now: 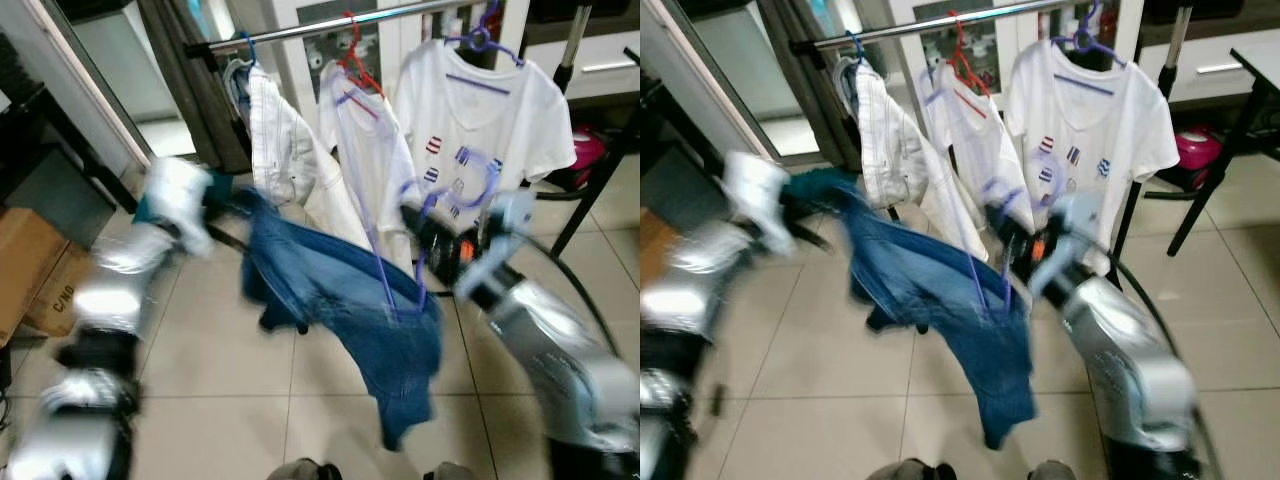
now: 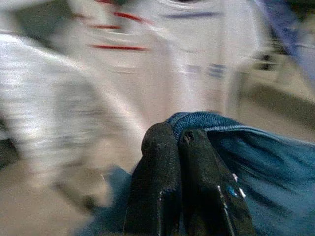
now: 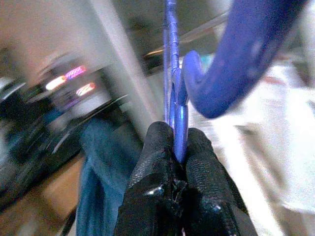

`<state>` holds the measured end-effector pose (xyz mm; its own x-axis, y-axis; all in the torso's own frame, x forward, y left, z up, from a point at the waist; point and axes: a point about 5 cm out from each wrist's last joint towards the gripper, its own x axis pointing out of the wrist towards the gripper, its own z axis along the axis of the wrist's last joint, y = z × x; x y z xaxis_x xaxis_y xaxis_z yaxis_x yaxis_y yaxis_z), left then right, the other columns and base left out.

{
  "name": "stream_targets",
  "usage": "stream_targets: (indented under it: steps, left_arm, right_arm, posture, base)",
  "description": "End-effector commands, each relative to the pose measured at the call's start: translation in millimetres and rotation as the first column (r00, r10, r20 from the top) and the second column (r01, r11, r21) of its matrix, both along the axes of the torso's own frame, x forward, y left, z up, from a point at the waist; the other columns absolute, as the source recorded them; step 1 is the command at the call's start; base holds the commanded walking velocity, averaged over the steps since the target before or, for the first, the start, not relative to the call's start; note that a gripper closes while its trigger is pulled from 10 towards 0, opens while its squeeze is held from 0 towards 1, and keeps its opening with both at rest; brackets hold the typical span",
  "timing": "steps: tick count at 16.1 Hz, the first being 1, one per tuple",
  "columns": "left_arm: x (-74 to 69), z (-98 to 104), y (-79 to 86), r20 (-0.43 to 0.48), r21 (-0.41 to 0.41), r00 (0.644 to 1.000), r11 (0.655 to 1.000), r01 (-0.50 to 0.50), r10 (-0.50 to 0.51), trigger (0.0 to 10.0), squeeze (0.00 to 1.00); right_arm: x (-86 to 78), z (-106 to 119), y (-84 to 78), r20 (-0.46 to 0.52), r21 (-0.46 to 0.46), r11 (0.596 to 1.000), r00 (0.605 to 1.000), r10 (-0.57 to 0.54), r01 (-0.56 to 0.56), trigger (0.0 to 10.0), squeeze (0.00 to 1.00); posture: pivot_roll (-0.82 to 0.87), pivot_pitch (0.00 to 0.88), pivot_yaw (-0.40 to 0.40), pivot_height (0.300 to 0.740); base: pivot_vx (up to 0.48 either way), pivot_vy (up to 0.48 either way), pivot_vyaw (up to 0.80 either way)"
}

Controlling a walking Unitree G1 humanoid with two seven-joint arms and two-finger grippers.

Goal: Hang hanger

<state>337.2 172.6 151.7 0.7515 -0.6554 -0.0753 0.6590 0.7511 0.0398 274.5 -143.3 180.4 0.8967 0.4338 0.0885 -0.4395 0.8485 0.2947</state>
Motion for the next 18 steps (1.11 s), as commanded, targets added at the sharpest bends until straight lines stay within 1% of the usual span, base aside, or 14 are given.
stream_targets:
  steps: [1, 3, 5, 6, 7, 8, 9, 10, 12, 13, 14, 15, 17, 18]
  left_arm:
    - [-11.5, 9.1, -12.1, 0.022, 0.005, 0.995, 0.996, 0.093, -0.094, 0.0, 0.0]
    - [-35.6, 2.1, -38.1, 0.009, -0.005, 0.982, 0.982, 0.186, -0.186, 0.0, 0.0]
    - [-46.2, -3.0, -36.6, -0.005, -0.05, 0.995, 0.994, 0.099, -0.099, 0.0, 0.0]
    - [-48.6, -10.2, -22.0, -0.005, -0.044, 0.997, 0.996, -0.079, 0.079, 0.0, 0.0]
    - [-48.9, -11.4, -18.0, -0.003, -0.034, 0.992, 0.991, -0.13, 0.13, 0.0, 0.0]
    - [-48.9, -19.9, -5.1, -0.062, -0.05, 0.95, 0.95, -0.309, 0.305, 10.0, 0.0]
    - [-53.5, -25.5, -2.1, -0.117, -0.048, 0.921, 0.924, -0.38, 0.373, 10.0, 0.0]
    - [-58.3, -26.9, -6.2, -0.127, -0.049, 0.92, 0.924, -0.379, 0.371, 10.0, 0.0]
    - [-62.5, -21.7, -12.2, -0.113, -0.089, 0.903, 0.901, -0.425, 0.415, 10.0, 0.0]
    - [-64.4, -16.3, -15.4, -0.135, -0.179, 0.892, 0.875, -0.449, 0.431, 10.0, 0.0]
    - [-64.4, -16.3, -15.4, -0.135, -0.179, 0.892, 0.875, -0.449, 0.431, 10.0, 0.0]
    - [-68.7, -16.2, -19.7, -0.158, -0.209, 0.895, 0.872, -0.443, 0.417, 10.0, 0.0]
    - [-72.6, -17.9, -27.1, -0.165, -0.194, 0.904, 0.886, -0.421, 0.394, 10.0, 0.0]
    - [-72.1, -17.5, -33.5, -0.158, -0.198, 0.91, 0.891, -0.409, 0.383, 10.0, 0.0]
  right_arm:
    - [5.5, -4.5, -10.2, -0.03, 0.026, 0.988, 0.988, -0.149, 0.15, 0.0, 0.0]
    - [12.1, -7.9, -21.3, -0.021, 0.042, 0.958, 0.959, -0.283, 0.284, 0.0, 0.0]
    - [12.5, -9.7, -24.4, -0.014, -0.027, 0.947, 0.947, -0.32, 0.319, 0.0, 0.0]
    - [7.1, -13.5, -23.8, -0.029, -0.106, 0.948, 0.952, -0.304, 0.3, 2.2, 0.0]
    - [5.9, -14.7, -23.6, -0.032, -0.127, 0.946, 0.952, -0.304, 0.297, 2.2, 0.0]
    - [-1.1, -25.0, -22.0, -0.07, -0.212, 0.948, 0.964, -0.258, 0.238, 10.0, 0.0]
    - [-10.3, -34.9, -22.5, -0.093, -0.292, 0.932, 0.963, -0.251, 0.215, 10.0, 0.0]
    - [-17.6, -43.2, -24.2, -0.114, -0.318, 0.918, 0.951, -0.287, 0.238, 10.0, 0.0]
    - [-29.0, -49.0, -25.9, -0.121, -0.281, 0.903, 0.921, -0.369, 0.325, 10.0, 0.0]
    - [-31.3, -44.1, -25.3, -0.087, -0.258, 0.889, 0.908, -0.41, 0.377, 10.0, 0.0]
    - [-31.3, -44.1, -25.3, -0.087, -0.258, 0.889, 0.908, -0.41, 0.377, 10.0, 0.0]
    - [-30.1, -35.5, -24.1, -0.012, -0.253, 0.867, 0.895, -0.446, 0.429, 10.0, 0.0]
    - [-27.8, -27.4, -15.6, -0.006, -0.137, 0.908, 0.916, -0.401, 0.397, 10.0, 0.0]
    - [-25.1, -23.5, -17.2, 0.029, -0.065, 0.899, 0.901, -0.432, 0.433, 10.0, 0.0]
  posture:
    - [-0.12, 0.048, 0.243, 0.74]
    - [-0.11, 0.057, 0.232, 0.74]
    - [-0.11, 0.068, 0.221, 0.74]
    - [-0.1, 0.074, 0.217, 0.74]
    - [-0.1, 0.074, 0.217, 0.74]
    - [-0.09, 0.07, 0.219, 0.74]
    - [-0.09, 0.07, 0.219, 0.74]
    - [-0.09, 0.08, 0.207, 0.74]
    - [-0.08, 0.102, 0.185, 0.74]
    - [-0.08, 0.103, 0.186, 0.74]
    - [-0.08, 0.103, 0.186, 0.74]
    - [-0.08, 0.092, 0.195, 0.74]
    - [-0.08, 0.084, 0.202, 0.74]
    - [-0.08, 0.084, 0.196, 0.74]
  base:
    - [0.0, 0.0, 0.0]
    - [0.0, 0.0, 0.0]
    - [0.0, 0.0, 0.0]
    - [0.0, 0.0, 0.0]
    - [0.0, 0.0, 0.0]
    - [0.0, 0.0, 0.0]
    - [0.0, 0.0, 0.0]
    - [0.0, 0.0, 0.0]
    - [0.0, 0.0, -0.8]
    - [0.0, 0.0, -0.8]
    - [0.0, 0.0, -0.8]
    - [0.0, 0.0, -0.8]
    - [0.0, 0.0, -0.8]
    - [0.0, 0.0, -0.8]
